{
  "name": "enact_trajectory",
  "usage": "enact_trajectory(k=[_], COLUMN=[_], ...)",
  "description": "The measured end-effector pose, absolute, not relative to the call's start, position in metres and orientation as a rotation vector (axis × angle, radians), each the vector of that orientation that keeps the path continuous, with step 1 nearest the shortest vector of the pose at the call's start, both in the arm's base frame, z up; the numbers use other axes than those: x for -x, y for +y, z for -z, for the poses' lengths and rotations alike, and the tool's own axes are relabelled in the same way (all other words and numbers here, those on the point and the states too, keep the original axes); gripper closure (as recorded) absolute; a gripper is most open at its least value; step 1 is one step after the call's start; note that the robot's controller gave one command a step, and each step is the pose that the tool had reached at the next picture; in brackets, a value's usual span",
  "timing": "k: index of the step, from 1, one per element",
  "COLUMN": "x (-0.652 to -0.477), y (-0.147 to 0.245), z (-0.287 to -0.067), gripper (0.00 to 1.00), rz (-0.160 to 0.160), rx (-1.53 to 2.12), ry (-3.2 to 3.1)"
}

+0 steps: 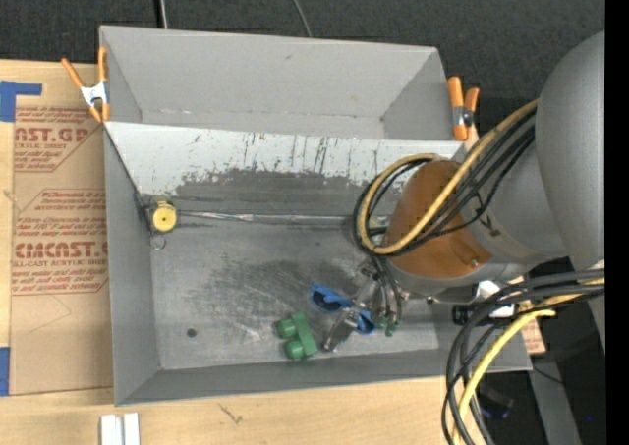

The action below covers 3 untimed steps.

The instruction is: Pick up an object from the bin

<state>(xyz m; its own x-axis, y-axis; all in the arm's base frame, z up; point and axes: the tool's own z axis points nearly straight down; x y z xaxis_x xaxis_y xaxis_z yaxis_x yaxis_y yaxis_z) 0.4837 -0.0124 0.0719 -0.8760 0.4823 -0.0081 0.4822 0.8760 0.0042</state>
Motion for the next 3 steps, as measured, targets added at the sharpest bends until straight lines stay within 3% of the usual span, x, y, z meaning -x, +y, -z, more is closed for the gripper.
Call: enact_trajectory(k=[1,2,3], x=[-0.485,-0.485,-0.487], y=[-0.012,-0.011,-0.011], z=[-0.073,-0.075,-0.146], gripper=[0.00,1.00,1.00], rz=[-0.002,-0.004,-0.003], rx=[-0.780,-0.779,-0.776], ry=[3.038,3.041,3.038])
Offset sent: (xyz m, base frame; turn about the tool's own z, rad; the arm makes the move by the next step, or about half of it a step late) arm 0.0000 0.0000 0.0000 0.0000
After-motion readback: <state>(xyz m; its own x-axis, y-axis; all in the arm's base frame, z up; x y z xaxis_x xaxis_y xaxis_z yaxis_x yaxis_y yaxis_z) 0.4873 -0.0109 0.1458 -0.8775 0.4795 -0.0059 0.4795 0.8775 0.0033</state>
